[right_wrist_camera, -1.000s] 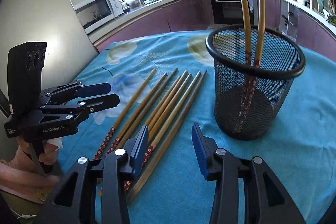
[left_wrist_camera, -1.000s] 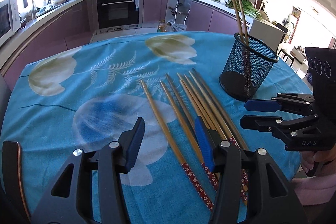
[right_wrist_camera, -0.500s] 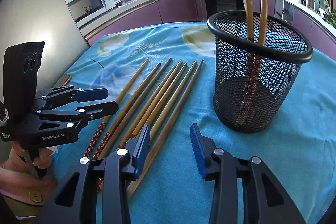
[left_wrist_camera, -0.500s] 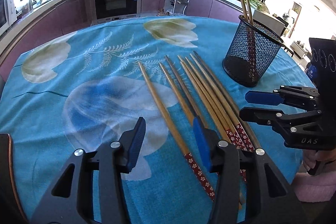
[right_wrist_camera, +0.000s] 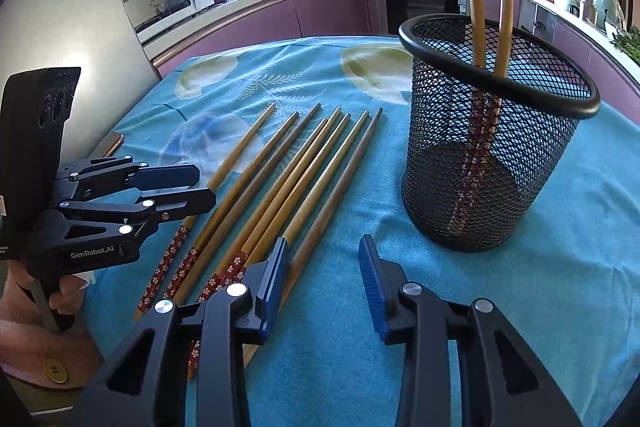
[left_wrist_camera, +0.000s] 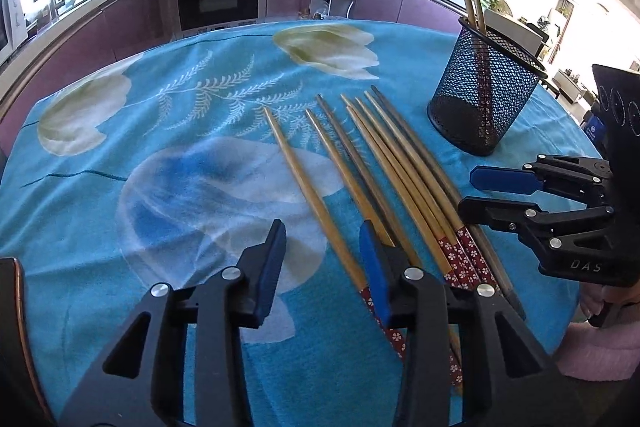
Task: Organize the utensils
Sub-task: 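Move both grippers back over the remaining chopsticks on the cloth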
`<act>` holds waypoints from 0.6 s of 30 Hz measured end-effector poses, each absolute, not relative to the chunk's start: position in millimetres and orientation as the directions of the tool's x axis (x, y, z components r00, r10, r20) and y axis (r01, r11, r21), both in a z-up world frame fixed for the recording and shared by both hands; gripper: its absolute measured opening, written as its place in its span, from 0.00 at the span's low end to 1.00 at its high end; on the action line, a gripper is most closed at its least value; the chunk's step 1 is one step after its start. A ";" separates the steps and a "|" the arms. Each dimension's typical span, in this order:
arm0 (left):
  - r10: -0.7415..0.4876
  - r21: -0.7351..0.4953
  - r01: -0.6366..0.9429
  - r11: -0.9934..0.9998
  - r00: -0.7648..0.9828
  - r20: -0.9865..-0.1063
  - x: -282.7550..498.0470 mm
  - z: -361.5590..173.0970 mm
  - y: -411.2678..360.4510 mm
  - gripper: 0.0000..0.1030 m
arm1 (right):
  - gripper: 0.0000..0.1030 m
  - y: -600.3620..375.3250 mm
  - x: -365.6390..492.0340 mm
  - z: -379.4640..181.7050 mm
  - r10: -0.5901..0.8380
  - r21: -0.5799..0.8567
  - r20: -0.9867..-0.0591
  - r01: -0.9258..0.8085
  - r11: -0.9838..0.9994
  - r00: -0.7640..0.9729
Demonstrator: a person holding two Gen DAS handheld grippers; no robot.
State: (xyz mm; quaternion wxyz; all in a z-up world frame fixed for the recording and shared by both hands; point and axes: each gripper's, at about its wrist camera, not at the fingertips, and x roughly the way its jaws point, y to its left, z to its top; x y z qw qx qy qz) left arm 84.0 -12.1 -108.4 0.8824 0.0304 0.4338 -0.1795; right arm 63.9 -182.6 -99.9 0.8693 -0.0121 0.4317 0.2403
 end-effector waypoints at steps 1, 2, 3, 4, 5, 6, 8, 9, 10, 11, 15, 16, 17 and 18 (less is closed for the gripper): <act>-0.288 -0.098 0.343 0.934 0.560 -0.777 84.4 -108.5 -12.4 0.35 | 0.34 -182.8 64.1 -99.6 0.406 0.186 -0.758 -0.427 0.885 0.510; -0.285 -0.095 0.343 0.934 0.561 -0.777 84.2 -108.9 -11.6 0.32 | 0.33 -183.0 64.1 -99.2 0.403 0.185 -0.761 -0.426 0.886 0.509; -0.288 -0.097 0.345 0.934 0.561 -0.776 83.7 -108.9 -9.6 0.31 | 0.32 -183.9 63.9 -98.5 0.402 0.184 -0.763 -0.425 0.886 0.507; -0.297 -0.109 0.345 0.932 0.558 -0.775 83.4 -108.8 -7.0 0.30 | 0.32 -185.0 63.8 -98.1 0.399 0.183 -0.765 -0.423 0.888 0.506; -0.306 -0.122 0.343 0.931 0.554 -0.774 83.6 -108.8 -4.2 0.29 | 0.32 -186.1 63.7 -97.8 0.398 0.184 -0.766 -0.420 0.889 0.505; -0.311 -0.131 0.341 0.931 0.552 -0.774 83.9 -108.6 -2.2 0.29 | 0.31 -187.4 64.0 -97.7 0.394 0.187 -0.769 -0.414 0.891 0.503; -0.307 -0.127 0.340 0.932 0.552 -0.775 84.4 -108.3 -2.3 0.30 | 0.31 -187.8 64.5 -97.3 0.390 0.184 -0.771 -0.409 0.894 0.504; -0.303 -0.122 0.340 0.932 0.553 -0.776 84.9 -108.5 -3.4 0.30 | 0.31 -187.4 65.1 -97.3 0.386 0.181 -0.771 -0.407 0.895 0.507; -0.298 -0.115 0.341 0.933 0.553 -0.778 85.9 -108.8 -5.2 0.29 | 0.31 -186.7 65.9 -97.7 0.384 0.180 -0.772 -0.405 0.896 0.507; -0.294 -0.108 0.343 0.933 0.554 -0.779 86.6 -109.3 -6.5 0.29 | 0.31 -185.9 66.3 -98.1 0.380 0.177 -0.772 -0.403 0.898 0.509; -0.282 -0.089 0.351 0.932 0.550 -0.786 91.2 -109.5 -10.6 0.29 | 0.31 -180.1 69.3 -98.9 0.354 0.150 -0.775 -0.392 0.908 0.524; -0.281 -0.086 0.353 0.932 0.550 -0.787 92.6 -109.6 -11.5 0.29 | 0.31 -178.9 70.2 -98.9 0.350 0.146 -0.775 -0.389 0.910 0.527; -0.281 -0.086 0.354 0.931 0.549 -0.787 93.3 -109.9 -11.6 0.29 | 0.31 -178.0 71.0 -99.0 0.346 0.143 -0.774 -0.387 0.911 0.530; -0.280 -0.084 0.354 0.931 0.549 -0.788 94.0 -110.1 -12.0 0.29 | 0.31 -176.9 72.1 -99.3 0.345 0.142 -0.773 -0.385 0.912 0.532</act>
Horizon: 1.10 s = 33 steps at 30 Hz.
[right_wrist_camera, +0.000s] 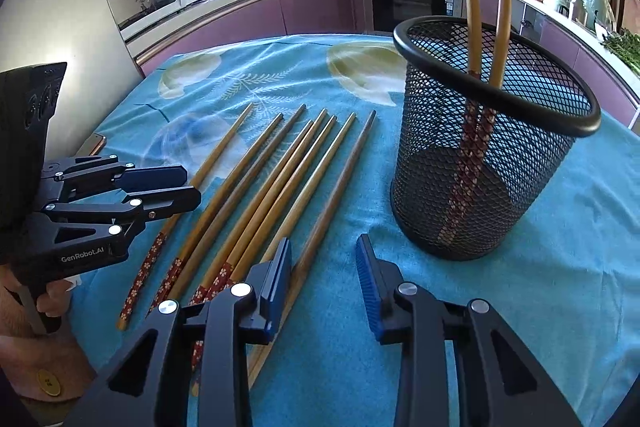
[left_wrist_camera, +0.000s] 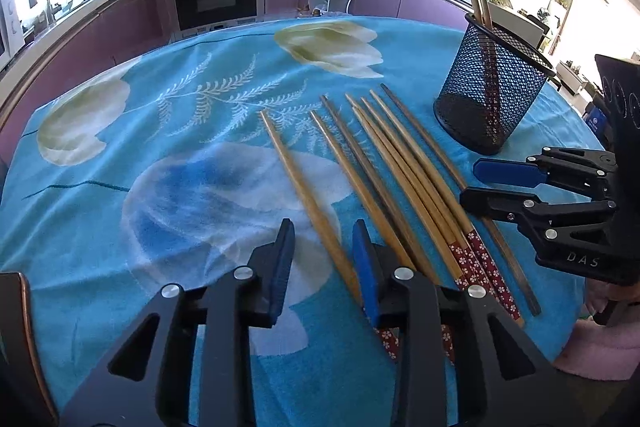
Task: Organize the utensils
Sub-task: 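Move both grippers back over the remaining chopsticks on the cloth, then close the left gripper on a chopstick while the right gripper grasps another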
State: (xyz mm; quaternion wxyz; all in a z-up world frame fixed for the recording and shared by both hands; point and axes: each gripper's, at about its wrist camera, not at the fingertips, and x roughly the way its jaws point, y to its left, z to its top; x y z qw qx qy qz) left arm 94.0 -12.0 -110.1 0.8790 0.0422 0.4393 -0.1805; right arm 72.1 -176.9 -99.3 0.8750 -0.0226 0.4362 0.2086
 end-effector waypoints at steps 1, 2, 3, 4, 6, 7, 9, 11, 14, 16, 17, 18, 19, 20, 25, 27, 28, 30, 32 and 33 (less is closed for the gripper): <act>-0.280 -0.084 0.354 0.931 0.549 -0.788 94.8 -109.9 -12.6 0.29 | 0.31 -176.2 73.2 -99.7 0.344 0.145 -0.771 -0.379 0.914 0.536; -0.279 -0.084 0.353 0.932 0.549 -0.788 95.3 -109.8 -12.9 0.29 | 0.32 -175.7 73.9 -99.7 0.344 0.147 -0.769 -0.375 0.915 0.538; -0.278 -0.086 0.349 0.933 0.551 -0.787 96.0 -109.6 -13.2 0.29 | 0.32 -174.8 74.5 -99.7 0.343 0.148 -0.768 -0.372 0.916 0.540; -0.277 -0.086 0.346 0.934 0.552 -0.786 96.5 -109.8 -13.6 0.27 | 0.31 -174.4 75.0 -99.8 0.343 0.149 -0.766 -0.368 0.918 0.544; -0.271 -0.088 0.332 0.939 0.558 -0.784 97.1 -110.1 -13.6 0.22 | 0.25 -175.3 75.2 -100.3 0.342 0.155 -0.762 -0.358 0.921 0.549; -0.271 -0.092 0.328 0.940 0.559 -0.784 97.0 -110.4 -12.9 0.19 | 0.23 -176.1 75.1 -100.5 0.343 0.160 -0.761 -0.353 0.922 0.550; -0.282 -0.113 0.319 0.941 0.555 -0.783 97.2 -110.1 -11.0 0.14 | 0.17 -180.9 76.4 -100.8 0.366 0.201 -0.756 -0.340 0.919 0.543; -0.283 -0.124 0.307 0.944 0.555 -0.782 96.8 -110.3 -9.7 0.12 | 0.12 -183.5 77.7 -101.2 0.391 0.240 -0.751 -0.332 0.912 0.532; -0.286 -0.138 0.292 0.946 0.557 -0.780 95.7 -110.3 -7.8 0.09 | 0.09 -186.7 78.3 -101.8 0.412 0.277 -0.742 -0.317 0.907 0.529; -0.290 -0.151 0.283 0.947 0.558 -0.778 94.9 -109.5 -6.2 0.08 | 0.08 -188.8 77.9 -102.0 0.420 0.294 -0.737 -0.309 0.904 0.529; -0.291 -0.154 0.280 0.948 0.558 -0.777 94.4 -109.5 -5.5 0.07 | 0.07 -190.7 77.6 -102.2 0.427 0.305 -0.734 -0.304 0.902 0.528; -0.292 -0.157 0.277 0.948 0.560 -0.776 93.6 -109.0 -4.7 0.07 | 0.06 -192.9 77.6 -102.2 0.433 0.319 -0.731 -0.297 0.900 0.528; -0.293 -0.160 0.274 0.948 0.561 -0.774 92.7 -108.9 -3.7 0.07 | 0.06 -195.5 77.0 -101.8 0.435 0.324 -0.728 -0.293 0.899 0.530; -0.295 -0.163 0.273 0.948 0.562 -0.773 91.8 -108.2 -3.0 0.07 | 0.06 -196.6 76.5 -101.1 0.437 0.329 -0.725 -0.290 0.899 0.532; -0.320 -0.175 0.296 0.939 0.569 -0.758 84.4 -100.8 -2.7 0.07 | 0.05 -197.5 70.7 -92.9 0.465 0.340 -0.698 -0.320 0.884 0.545; -0.334 -0.178 0.314 0.933 0.566 -0.753 81.9 -98.6 -5.0 0.07 | 0.05 -194.1 68.7 -91.7 0.474 0.334 -0.697 -0.342 0.879 0.538; -0.338 -0.177 0.321 0.930 0.565 -0.753 81.0 -98.4 -6.4 0.07 | 0.05 -192.5 68.1 -91.9 0.476 0.331 -0.699 -0.348 0.877 0.534; -0.340 -0.169 0.335 0.927 0.560 -0.756 80.1 -99.3 -10.4 0.07 | 0.05 -190.3 67.7 -93.8 0.478 0.326 -0.708 -0.361 0.874 0.520; -0.341 -0.166 0.343 0.925 0.552 -0.761 80.3 -102.0 -12.5 0.07 | 0.05 -186.7 68.3 -94.5 0.477 0.320 -0.716 -0.368 0.873 0.510; -0.339 -0.163 0.345 0.925 0.547 -0.766 80.9 -104.0 -13.3 0.07 | 0.05 -186.7 68.4 -95.7 0.476 0.316 -0.721 -0.372 0.873 0.504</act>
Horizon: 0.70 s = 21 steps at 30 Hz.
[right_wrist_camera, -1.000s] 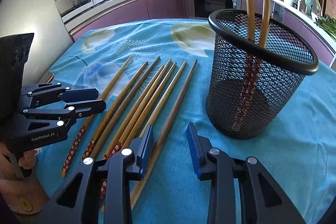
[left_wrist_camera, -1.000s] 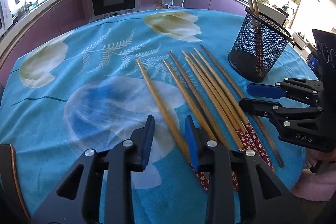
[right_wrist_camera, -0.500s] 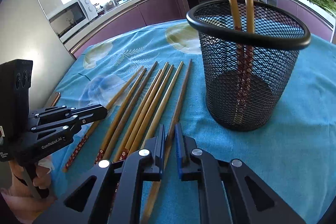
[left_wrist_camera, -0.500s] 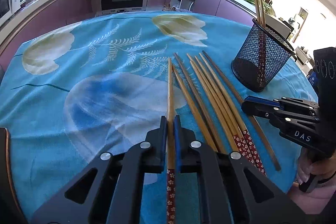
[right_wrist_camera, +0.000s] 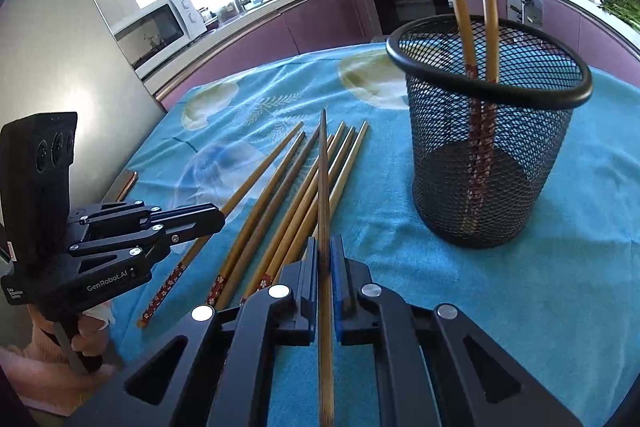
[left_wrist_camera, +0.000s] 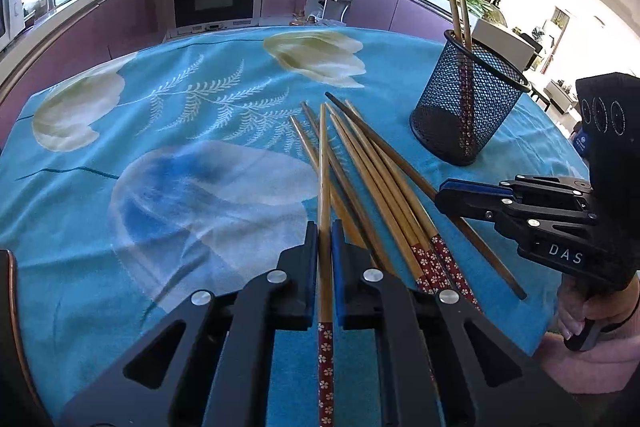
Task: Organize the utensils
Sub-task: 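Close the left gripper on a chopstick while the right gripper grasps another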
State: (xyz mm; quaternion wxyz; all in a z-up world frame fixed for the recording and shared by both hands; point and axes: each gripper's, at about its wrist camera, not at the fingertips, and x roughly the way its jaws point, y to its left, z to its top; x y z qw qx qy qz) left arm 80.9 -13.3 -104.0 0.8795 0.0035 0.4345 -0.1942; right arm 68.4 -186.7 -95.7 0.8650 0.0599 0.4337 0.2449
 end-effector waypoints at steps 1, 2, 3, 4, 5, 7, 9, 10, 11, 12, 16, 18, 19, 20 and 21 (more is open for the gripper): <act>-0.338 -0.162 0.346 0.924 0.541 -0.770 82.0 -106.0 -13.8 0.07 | 0.05 -185.7 68.7 -96.6 0.472 0.311 -0.726 -0.373 0.874 0.500; -0.339 -0.163 0.349 0.923 0.536 -0.773 82.6 -107.2 -14.1 0.07 | 0.06 -184.2 69.1 -97.5 0.469 0.305 -0.731 -0.377 0.874 0.496; -0.342 -0.163 0.353 0.921 0.535 -0.772 82.8 -107.9 -13.4 0.07 | 0.06 -183.7 69.0 -97.4 0.467 0.301 -0.734 -0.379 0.875 0.494; -0.343 -0.163 0.356 0.920 0.534 -0.773 83.3 -108.2 -13.1 0.07 | 0.06 -183.2 69.2 -97.5 0.462 0.297 -0.736 -0.378 0.877 0.494; -0.341 -0.161 0.357 0.920 0.533 -0.774 84.2 -108.2 -12.6 0.08 | 0.07 -182.6 70.2 -98.0 0.458 0.291 -0.741 -0.379 0.878 0.491; -0.342 -0.162 0.360 0.919 0.521 -0.782 86.6 -110.6 -11.8 0.08 | 0.09 -180.7 71.5 -98.8 0.446 0.278 -0.750 -0.380 0.882 0.488; -0.340 -0.162 0.359 0.919 0.515 -0.787 89.3 -112.9 -10.6 0.08 | 0.09 -178.3 73.8 -99.5 0.441 0.270 -0.756 -0.384 0.883 0.483; -0.344 -0.163 0.365 0.917 0.513 -0.787 89.7 -113.0 -10.4 0.09 | 0.09 -177.4 74.4 -99.1 0.439 0.265 -0.757 -0.385 0.884 0.485; -0.346 -0.165 0.367 0.916 0.510 -0.787 90.7 -113.0 -10.0 0.09 | 0.09 -177.2 75.1 -99.0 0.437 0.264 -0.757 -0.385 0.884 0.486; -0.349 -0.167 0.370 0.914 0.507 -0.788 92.1 -112.9 -9.8 0.09 | 0.09 -176.8 76.2 -99.3 0.436 0.260 -0.758 -0.387 0.884 0.485; -0.356 -0.165 0.388 0.907 0.496 -0.792 97.6 -113.1 -12.4 0.11 | 0.10 -173.1 81.8 -99.1 0.429 0.245 -0.762 -0.398 0.884 0.485; -0.356 -0.165 0.387 0.907 0.496 -0.792 100.0 -113.0 -13.5 0.11 | 0.10 -172.7 83.9 -98.8 0.432 0.247 -0.761 -0.400 0.883 0.484; -0.355 -0.166 0.385 0.908 0.495 -0.793 100.9 -112.8 -13.8 0.11 | 0.09 -172.8 84.3 -98.4 0.432 0.245 -0.760 -0.402 0.883 0.486; -0.346 -0.159 0.378 0.912 0.500 -0.794 101.4 -112.1 -14.4 0.09 | 0.07 -173.5 83.5 -97.9 0.435 0.247 -0.756 -0.402 0.882 0.489; -0.340 -0.156 0.370 0.916 0.505 -0.794 101.4 -111.4 -14.4 0.08 | 0.06 -173.8 83.0 -97.0 0.438 0.249 -0.753 -0.403 0.881 0.491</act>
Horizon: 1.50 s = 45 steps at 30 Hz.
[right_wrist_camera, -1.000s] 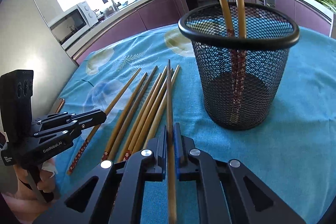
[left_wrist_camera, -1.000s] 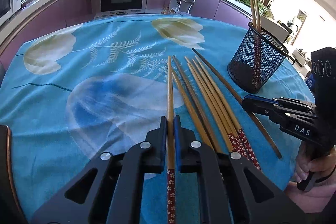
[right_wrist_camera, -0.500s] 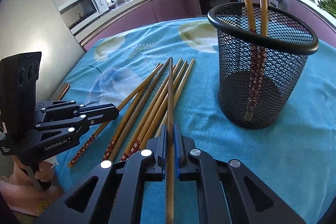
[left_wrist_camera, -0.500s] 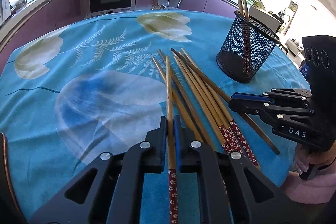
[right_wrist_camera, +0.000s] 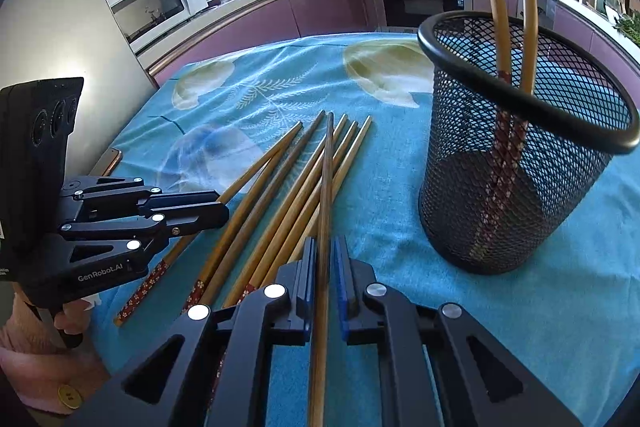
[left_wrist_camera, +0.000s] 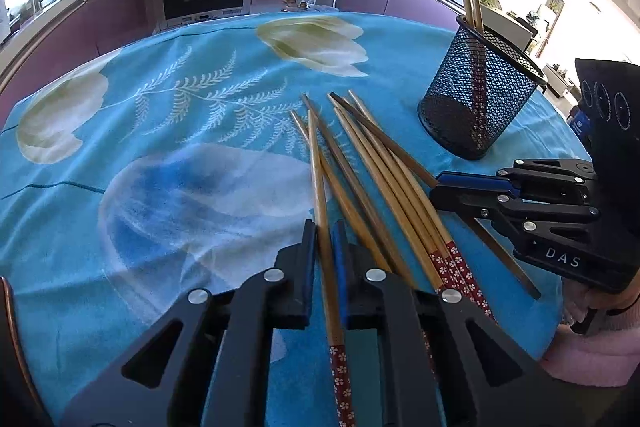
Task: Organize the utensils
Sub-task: 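Close the left gripper on a chopstick while the right gripper grasps another, then raise both chopsticks upright and insert them into the black mesh cup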
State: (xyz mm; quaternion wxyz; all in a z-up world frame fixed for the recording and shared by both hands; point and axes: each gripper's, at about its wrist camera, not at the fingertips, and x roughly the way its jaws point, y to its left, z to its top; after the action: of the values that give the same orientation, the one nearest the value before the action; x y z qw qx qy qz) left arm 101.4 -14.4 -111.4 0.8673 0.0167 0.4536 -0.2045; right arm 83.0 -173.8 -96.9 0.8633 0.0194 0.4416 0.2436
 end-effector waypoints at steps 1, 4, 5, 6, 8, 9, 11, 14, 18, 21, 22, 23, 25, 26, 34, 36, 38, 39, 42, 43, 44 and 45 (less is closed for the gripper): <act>-0.339 -0.158 0.365 0.918 0.508 -0.792 101.0 -110.5 -14.5 0.08 | 0.06 -174.3 82.1 -95.5 0.441 0.249 -0.749 -0.406 0.879 0.495; -0.346 -0.164 0.364 0.917 0.517 -0.783 97.0 -106.7 -14.3 0.07 | 0.06 -178.7 77.5 -88.7 0.457 0.254 -0.728 -0.419 0.872 0.510; -0.350 -0.167 0.366 0.915 0.520 -0.779 95.7 -104.0 -14.0 0.07 | 0.06 -180.5 76.0 -86.2 0.463 0.255 -0.721 -0.423 0.869 0.516; -0.356 -0.170 0.370 0.913 0.525 -0.773 93.8 -100.1 -14.1 0.07 | 0.06 -182.2 73.4 -81.8 0.470 0.256 -0.711 -0.430 0.866 0.523; -0.371 -0.175 0.381 0.908 0.535 -0.759 90.4 -91.9 -13.8 0.07 | 0.06 -186.1 69.6 -74.5 0.484 0.258 -0.694 -0.443 0.859 0.534; -0.381 -0.180 0.388 0.904 0.540 -0.751 88.3 -87.4 -13.3 0.07 | 0.06 -188.5 67.3 -69.8 0.490 0.259 -0.683 -0.448 0.856 0.542; -0.401 -0.187 0.403 0.896 0.550 -0.732 84.5 -77.1 -13.1 0.07 | 0.06 -193.3 63.6 -62.1 0.503 0.264 -0.664 -0.456 0.850 0.553; -0.443 -0.209 0.432 0.877 0.563 -0.697 78.0 -59.0 -12.9 0.07 | 0.06 -202.9 58.5 -50.5 0.518 0.271 -0.634 -0.462 0.844 0.574; -0.493 -0.224 0.472 0.853 0.585 -0.645 68.1 -35.0 -13.3 0.07 | 0.06 -215.0 51.8 -36.9 0.521 0.272 -0.598 -0.457 0.847 0.609; -0.524 -0.241 0.492 0.837 0.592 -0.613 62.5 -21.9 -12.3 0.07 | 0.06 -222.0 48.0 -30.3 0.529 0.281 -0.571 -0.455 0.845 0.628; -0.530 -0.243 0.496 0.834 0.595 -0.604 60.0 -17.7 -12.1 0.07 | 0.06 -224.2 47.4 -28.0 0.530 0.284 -0.563 -0.454 0.845 0.634; -0.537 -0.244 0.502 0.830 0.598 -0.595 57.8 -13.3 -12.3 0.07 | 0.06 -225.8 47.6 -25.7 0.531 0.286 -0.555 -0.453 0.844 0.640; -0.549 -0.250 0.510 0.823 0.605 -0.577 54.7 -6.4 -10.7 0.07 | 0.06 -232.4 46.0 -20.8 0.537 0.293 -0.537 -0.454 0.842 0.650; -0.557 -0.252 0.516 0.819 0.607 -0.567 53.3 -2.3 -10.3 0.07 | 0.06 -235.4 46.0 -18.3 0.537 0.292 -0.528 -0.453 0.842 0.657; -0.608 -0.262 0.557 0.788 0.638 -0.472 57.8 32.2 -17.0 0.07 | 0.06 -254.5 45.9 12.3 0.535 0.279 -0.446 -0.456 0.845 0.718; -0.620 -0.268 0.566 0.780 0.643 -0.448 61.5 40.9 -21.5 0.07 | 0.06 -260.7 48.1 22.0 0.536 0.277 -0.426 -0.459 0.844 0.728; -0.630 -0.270 0.573 0.773 0.648 -0.427 65.6 49.5 -27.8 0.07 | 0.06 -265.5 49.8 29.3 0.532 0.267 -0.410 -0.460 0.847 0.741; -0.632 -0.269 0.576 0.772 0.651 -0.420 67.6 53.2 -30.8 0.07 | 0.06 -267.9 50.9 34.6 0.523 0.257 -0.403 -0.456 0.852 0.751; -0.646 -0.272 0.588 0.762 0.653 -0.396 75.8 63.4 -40.9 0.07 | 0.06 -275.9 52.3 45.8 0.512 0.242 -0.382 -0.451 0.859 0.769; -0.647 -0.269 0.591 0.761 0.656 -0.388 78.2 67.2 -44.5 0.07 | 0.06 -278.1 52.8 48.8 0.507 0.237 -0.376 -0.449 0.862 0.775; -0.649 -0.266 0.594 0.759 0.658 -0.382 81.5 69.4 -47.3 0.07 | 0.06 -280.0 53.9 51.3 0.502 0.232 -0.371 -0.446 0.865 0.781; -0.653 -0.263 0.600 0.756 0.659 -0.374 84.0 72.8 -51.2 0.07 | 0.06 -282.8 55.5 54.4 0.495 0.225 -0.364 -0.442 0.869 0.789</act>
State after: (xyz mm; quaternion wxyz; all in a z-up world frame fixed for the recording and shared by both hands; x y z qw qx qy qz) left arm 84.0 -51.2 72.8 0.9088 -0.0581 0.2279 -0.3446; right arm 55.5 -282.8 54.4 0.9435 0.0640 0.2098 0.2483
